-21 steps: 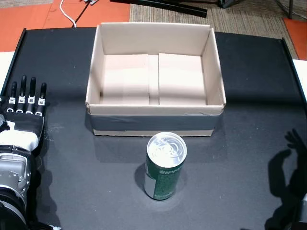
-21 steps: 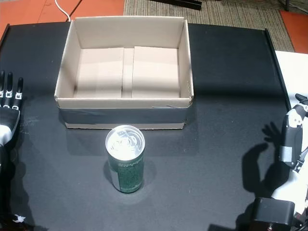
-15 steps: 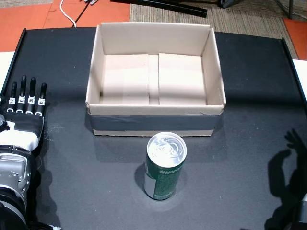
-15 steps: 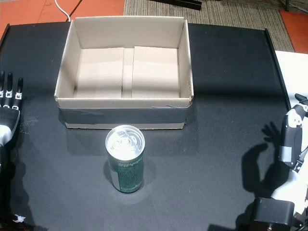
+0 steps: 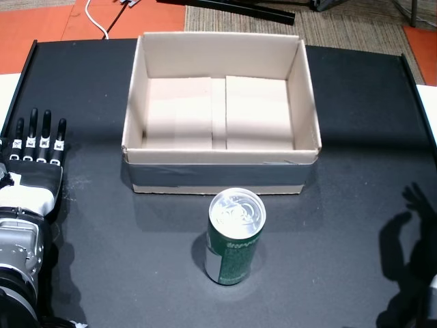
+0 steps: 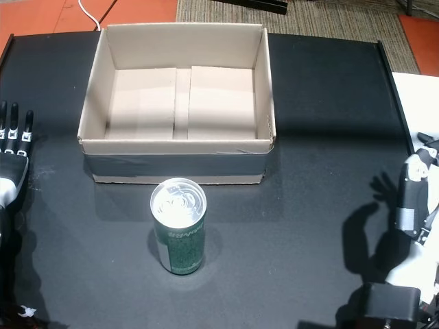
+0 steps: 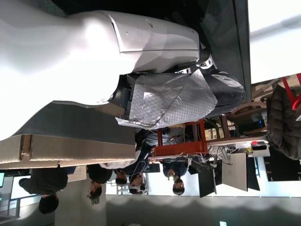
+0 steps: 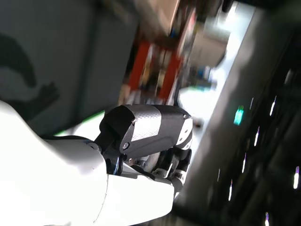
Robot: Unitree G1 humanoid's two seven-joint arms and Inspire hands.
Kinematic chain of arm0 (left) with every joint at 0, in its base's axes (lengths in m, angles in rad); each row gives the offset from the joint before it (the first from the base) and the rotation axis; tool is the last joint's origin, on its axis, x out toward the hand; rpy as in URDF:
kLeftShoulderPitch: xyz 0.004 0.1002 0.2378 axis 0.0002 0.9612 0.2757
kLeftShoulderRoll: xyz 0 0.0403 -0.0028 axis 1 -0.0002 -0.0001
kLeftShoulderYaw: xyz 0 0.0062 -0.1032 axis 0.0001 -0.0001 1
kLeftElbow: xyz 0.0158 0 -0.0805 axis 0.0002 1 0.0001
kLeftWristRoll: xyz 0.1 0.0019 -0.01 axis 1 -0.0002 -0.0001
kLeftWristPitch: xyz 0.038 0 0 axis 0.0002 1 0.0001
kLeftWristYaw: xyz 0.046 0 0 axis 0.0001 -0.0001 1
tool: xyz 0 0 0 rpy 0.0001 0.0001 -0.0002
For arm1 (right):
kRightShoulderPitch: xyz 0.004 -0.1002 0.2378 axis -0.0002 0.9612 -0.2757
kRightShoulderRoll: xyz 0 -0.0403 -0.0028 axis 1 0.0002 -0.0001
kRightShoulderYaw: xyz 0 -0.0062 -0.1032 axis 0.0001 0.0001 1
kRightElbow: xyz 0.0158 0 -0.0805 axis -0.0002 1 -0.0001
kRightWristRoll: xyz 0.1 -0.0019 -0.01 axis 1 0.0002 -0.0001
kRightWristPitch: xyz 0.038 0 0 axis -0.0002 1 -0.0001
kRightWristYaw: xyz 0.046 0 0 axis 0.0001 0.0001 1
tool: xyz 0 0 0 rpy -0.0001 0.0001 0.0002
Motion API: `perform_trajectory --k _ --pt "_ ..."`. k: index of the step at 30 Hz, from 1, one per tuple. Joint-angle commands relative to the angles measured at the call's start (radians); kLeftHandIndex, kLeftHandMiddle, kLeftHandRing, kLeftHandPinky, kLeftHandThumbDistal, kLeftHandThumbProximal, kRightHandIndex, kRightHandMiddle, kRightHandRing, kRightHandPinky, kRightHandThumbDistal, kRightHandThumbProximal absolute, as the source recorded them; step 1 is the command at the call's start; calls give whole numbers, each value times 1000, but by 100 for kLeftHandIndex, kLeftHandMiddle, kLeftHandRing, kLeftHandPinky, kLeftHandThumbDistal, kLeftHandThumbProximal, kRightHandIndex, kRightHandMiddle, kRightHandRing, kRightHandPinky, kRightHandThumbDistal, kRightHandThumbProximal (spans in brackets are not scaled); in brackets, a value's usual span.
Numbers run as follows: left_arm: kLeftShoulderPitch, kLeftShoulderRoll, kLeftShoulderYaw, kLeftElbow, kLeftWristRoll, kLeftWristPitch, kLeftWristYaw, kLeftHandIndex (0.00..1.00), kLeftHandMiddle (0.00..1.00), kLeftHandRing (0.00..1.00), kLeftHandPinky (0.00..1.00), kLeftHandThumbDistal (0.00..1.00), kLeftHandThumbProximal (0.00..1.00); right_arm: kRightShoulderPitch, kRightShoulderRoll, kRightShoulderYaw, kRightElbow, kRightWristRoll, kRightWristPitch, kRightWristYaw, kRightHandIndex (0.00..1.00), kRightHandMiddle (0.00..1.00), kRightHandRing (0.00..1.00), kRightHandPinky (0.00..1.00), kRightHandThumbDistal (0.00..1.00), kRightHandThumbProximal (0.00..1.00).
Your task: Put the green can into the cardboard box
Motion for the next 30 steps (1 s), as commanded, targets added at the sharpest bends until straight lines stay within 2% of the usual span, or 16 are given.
perform_trajectory --k 1,3,4,6,11,15,20,30 --pt "14 1 2 2 0 1 -4 66 56 71 88 0 100 32 -50 57 23 40 -19 256 65 78 82 94 98 52" --pt "12 1 0 2 2 0 4 65 55 70 88 0 100 40 -62 84 18 88 -9 450 67 81 85 93 100 45" --pt "11 1 -1 2 3 -1 7 65 55 70 88 0 100 44 -61 87 13 115 -4 521 68 81 86 92 100 44" --pt "12 1 -2 1 3 0 3 66 57 71 89 0 100 54 -55 79 -4 174 12 633 69 82 87 93 100 48" --pt "7 1 -1 1 2 -5 21 65 57 71 87 0 100 81 -31 37 -48 330 49 861 73 84 89 96 100 46" --pt "7 0 -3 1 3 -7 25 66 57 69 86 0 100 89 -38 30 -73 369 91 979 76 88 93 98 100 53" --pt "11 -1 -2 1 1 -3 14 65 57 71 88 0 100 90 -50 24 -86 383 105 1077 77 90 96 100 100 55" --pt "12 -11 0 1 -3 0 -3 61 56 70 88 0 100 89 -48 -16 -129 555 244 1455 77 88 95 100 100 54"
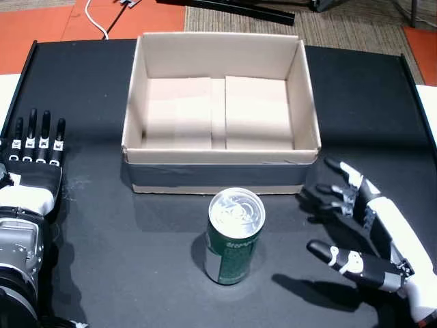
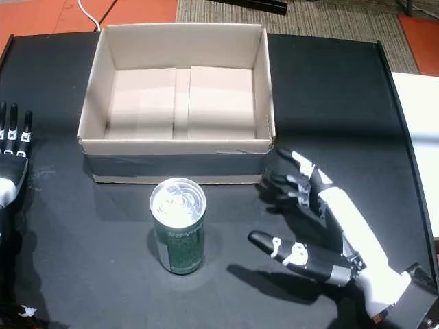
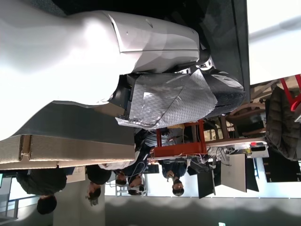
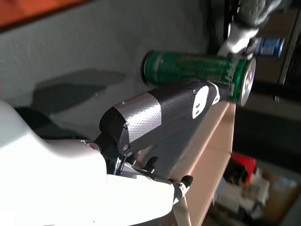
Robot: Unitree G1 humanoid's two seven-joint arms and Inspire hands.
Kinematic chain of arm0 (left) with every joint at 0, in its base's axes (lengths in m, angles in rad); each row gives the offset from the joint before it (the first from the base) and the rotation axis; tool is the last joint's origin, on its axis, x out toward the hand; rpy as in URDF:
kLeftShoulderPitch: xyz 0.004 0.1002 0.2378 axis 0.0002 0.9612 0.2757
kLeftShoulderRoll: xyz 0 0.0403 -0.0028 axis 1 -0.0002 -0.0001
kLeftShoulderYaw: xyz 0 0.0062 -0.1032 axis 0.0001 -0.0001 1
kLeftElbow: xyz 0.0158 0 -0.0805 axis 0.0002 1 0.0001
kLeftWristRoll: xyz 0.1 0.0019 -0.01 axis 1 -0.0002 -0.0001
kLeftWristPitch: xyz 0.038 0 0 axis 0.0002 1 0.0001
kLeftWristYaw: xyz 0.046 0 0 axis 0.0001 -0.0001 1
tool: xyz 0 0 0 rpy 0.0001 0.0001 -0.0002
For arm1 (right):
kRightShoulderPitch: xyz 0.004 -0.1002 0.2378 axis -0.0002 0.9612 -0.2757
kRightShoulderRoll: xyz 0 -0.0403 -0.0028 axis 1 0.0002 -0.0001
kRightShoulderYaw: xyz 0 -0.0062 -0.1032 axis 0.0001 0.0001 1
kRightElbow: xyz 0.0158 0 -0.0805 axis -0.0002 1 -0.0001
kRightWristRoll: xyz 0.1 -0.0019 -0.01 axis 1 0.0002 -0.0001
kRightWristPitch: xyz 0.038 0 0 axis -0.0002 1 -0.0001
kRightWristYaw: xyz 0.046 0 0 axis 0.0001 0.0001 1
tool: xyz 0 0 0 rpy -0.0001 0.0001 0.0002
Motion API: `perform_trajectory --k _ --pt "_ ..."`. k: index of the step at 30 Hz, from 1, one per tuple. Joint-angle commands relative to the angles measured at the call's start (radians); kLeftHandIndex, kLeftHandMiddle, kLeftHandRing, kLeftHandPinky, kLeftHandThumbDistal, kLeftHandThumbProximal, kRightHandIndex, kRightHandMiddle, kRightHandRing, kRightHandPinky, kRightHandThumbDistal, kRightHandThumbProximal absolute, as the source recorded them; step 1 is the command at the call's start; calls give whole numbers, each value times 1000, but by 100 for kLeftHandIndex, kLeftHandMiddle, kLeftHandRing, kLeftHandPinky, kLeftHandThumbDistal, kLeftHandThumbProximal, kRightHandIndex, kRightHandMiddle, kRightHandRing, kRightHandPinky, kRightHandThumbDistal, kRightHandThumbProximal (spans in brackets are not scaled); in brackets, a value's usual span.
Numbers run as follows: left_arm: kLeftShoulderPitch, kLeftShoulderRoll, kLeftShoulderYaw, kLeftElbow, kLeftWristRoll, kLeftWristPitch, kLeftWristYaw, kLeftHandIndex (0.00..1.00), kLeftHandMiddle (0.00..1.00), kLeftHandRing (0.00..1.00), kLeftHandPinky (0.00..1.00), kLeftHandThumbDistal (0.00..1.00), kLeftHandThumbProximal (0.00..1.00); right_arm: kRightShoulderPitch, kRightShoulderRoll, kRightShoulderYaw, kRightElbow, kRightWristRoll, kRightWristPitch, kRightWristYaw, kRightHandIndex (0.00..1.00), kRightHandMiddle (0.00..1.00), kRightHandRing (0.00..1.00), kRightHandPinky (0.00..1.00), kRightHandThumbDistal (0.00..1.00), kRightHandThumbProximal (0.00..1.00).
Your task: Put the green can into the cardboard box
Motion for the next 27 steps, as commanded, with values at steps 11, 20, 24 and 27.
perform_trajectory --k 11,20,24,27 --pt "8 -15 -2 0 2 -8 14 60 62 76 89 0 100 -5 -6 -7 -54 12 55 153 75 87 95 100 100 52" --pt "3 -19 -5 -1 5 -15 32 74 75 87 96 0 100 -33 5 0 -44 -17 36 160 80 89 96 100 100 55" --pt "9 -19 -5 -1 4 -11 7 77 78 89 98 0 100 -86 9 15 -10 -59 21 150 82 91 98 100 100 57" --pt "9 -18 -2 0 1 -8 8 77 78 89 98 0 100 -129 13 28 24 -101 8 130 85 93 99 100 100 57"
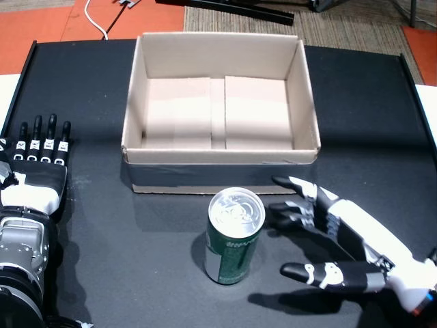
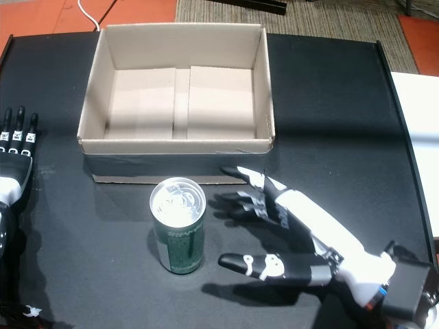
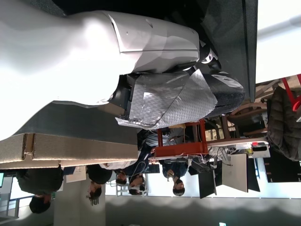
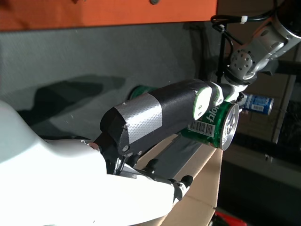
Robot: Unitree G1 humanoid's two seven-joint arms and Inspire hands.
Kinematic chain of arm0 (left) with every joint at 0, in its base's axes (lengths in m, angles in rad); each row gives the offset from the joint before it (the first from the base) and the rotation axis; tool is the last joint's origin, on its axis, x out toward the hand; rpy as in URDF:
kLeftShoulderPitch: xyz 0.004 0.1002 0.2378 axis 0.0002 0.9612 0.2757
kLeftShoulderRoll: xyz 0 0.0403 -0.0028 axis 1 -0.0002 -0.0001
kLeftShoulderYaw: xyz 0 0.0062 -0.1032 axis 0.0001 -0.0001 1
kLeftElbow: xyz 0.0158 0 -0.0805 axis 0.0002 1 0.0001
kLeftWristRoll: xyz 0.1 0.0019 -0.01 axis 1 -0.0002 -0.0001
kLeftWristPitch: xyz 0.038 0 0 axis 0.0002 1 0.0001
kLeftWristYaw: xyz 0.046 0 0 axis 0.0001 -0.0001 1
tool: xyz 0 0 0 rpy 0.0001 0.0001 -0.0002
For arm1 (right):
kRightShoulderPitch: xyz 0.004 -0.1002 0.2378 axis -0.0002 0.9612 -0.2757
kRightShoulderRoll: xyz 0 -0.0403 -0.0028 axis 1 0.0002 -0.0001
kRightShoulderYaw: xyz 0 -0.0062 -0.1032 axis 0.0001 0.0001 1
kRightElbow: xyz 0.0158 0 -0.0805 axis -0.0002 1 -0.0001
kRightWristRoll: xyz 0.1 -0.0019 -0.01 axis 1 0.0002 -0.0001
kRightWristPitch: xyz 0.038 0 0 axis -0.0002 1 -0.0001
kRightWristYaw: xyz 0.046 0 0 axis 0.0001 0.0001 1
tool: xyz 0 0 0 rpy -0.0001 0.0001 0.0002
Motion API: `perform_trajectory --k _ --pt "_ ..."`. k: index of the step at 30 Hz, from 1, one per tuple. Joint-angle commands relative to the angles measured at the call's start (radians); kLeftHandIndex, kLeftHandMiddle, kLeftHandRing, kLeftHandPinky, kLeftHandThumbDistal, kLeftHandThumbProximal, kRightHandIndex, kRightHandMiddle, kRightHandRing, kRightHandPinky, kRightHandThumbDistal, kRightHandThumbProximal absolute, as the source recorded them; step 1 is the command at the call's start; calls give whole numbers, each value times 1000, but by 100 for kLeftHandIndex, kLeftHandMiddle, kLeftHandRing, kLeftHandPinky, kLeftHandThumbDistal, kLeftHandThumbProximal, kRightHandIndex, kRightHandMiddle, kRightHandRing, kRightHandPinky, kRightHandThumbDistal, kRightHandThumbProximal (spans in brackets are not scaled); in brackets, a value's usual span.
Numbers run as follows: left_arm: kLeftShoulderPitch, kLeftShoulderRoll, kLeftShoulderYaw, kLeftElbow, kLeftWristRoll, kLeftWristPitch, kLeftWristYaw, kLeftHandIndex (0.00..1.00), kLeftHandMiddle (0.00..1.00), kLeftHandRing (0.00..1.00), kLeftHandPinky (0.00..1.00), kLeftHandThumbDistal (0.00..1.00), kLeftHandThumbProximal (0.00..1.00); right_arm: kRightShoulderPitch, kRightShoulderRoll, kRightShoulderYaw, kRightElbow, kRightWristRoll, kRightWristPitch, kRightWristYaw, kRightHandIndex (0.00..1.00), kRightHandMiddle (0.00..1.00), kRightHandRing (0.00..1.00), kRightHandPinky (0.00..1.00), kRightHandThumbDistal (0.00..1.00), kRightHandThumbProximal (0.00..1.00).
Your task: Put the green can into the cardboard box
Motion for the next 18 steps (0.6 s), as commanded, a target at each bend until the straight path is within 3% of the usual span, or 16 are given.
perform_trajectory --k 1,10,18 --pt "13 -5 -2 2 2 -2 3 76 77 88 97 0 100 -30 8 14 30 -32 -16 -14 86 93 99 100 100 55" --pt "14 -4 0 2 0 0 -2 73 74 85 95 0 100 -130 21 80 94 -178 -49 -130 90 100 100 100 100 62" --pt "16 -5 2 1 -2 2 -6 77 77 88 97 0 100 -156 33 99 114 -208 -38 -148 87 97 100 100 100 59"
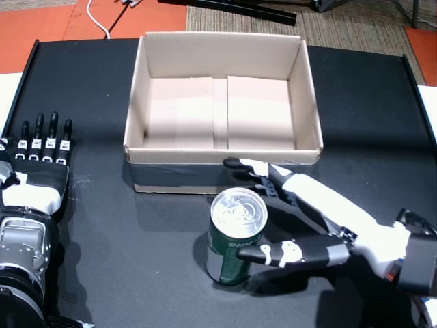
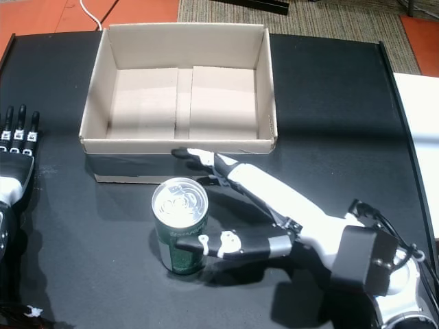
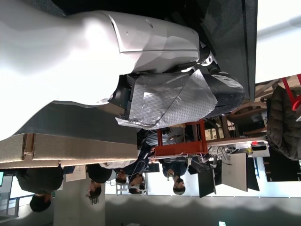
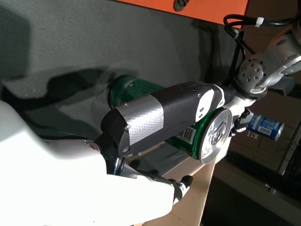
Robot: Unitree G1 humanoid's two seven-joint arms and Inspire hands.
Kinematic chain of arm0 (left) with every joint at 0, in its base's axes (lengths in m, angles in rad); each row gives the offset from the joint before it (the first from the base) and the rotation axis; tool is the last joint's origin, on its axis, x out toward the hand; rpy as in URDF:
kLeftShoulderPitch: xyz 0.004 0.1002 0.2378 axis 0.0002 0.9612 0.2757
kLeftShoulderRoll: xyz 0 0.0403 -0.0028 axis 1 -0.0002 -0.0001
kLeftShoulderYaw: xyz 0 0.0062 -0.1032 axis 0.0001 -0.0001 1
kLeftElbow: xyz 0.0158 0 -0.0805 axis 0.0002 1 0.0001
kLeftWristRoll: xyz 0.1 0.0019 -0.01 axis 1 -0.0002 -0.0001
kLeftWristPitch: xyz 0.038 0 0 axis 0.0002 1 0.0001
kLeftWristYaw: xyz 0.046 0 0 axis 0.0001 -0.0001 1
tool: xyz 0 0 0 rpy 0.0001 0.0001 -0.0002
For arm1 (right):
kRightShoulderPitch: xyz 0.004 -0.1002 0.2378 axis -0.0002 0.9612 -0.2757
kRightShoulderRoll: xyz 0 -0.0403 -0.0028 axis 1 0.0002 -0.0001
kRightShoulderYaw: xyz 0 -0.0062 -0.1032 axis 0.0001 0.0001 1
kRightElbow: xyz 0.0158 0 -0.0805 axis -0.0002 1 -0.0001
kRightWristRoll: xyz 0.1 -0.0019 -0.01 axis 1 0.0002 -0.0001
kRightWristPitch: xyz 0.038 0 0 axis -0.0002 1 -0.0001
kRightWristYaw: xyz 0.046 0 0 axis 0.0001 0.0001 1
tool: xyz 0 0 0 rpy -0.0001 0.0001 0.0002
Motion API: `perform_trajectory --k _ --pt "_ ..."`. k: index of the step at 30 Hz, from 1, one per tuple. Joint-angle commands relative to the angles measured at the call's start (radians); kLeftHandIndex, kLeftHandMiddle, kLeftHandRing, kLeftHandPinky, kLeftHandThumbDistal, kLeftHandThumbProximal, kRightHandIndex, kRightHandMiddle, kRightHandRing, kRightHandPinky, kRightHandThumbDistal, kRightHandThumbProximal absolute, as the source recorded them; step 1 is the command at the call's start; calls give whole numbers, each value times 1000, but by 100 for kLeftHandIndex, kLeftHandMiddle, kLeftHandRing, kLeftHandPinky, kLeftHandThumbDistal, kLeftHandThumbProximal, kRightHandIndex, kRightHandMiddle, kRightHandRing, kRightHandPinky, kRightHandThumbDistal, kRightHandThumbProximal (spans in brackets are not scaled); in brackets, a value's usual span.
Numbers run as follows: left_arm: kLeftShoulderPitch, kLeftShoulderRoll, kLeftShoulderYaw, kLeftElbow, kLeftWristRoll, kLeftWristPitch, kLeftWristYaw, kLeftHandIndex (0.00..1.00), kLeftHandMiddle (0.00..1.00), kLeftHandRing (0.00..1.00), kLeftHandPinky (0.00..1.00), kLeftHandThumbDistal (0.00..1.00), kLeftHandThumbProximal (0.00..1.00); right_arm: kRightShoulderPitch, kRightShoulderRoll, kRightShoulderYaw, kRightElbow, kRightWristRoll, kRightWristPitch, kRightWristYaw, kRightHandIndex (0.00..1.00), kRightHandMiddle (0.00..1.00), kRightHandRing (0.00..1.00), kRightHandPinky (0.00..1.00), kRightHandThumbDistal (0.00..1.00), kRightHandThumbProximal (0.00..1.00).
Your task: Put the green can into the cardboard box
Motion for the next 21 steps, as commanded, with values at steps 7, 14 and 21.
perform_trajectory --k 7,14,21 --pt "14 -1 -3 0 2 1 7 75 76 86 97 0 100 -1 14 0 19 11 9 34 86 97 100 100 100 61" --pt "16 -3 -1 0 1 -6 2 75 75 85 94 0 100 -5 43 -34 25 89 121 186 83 95 98 100 100 56" --pt "14 -6 0 -1 0 -12 4 75 75 83 93 0 100 -12 83 -66 41 121 186 254 79 89 95 99 100 55"
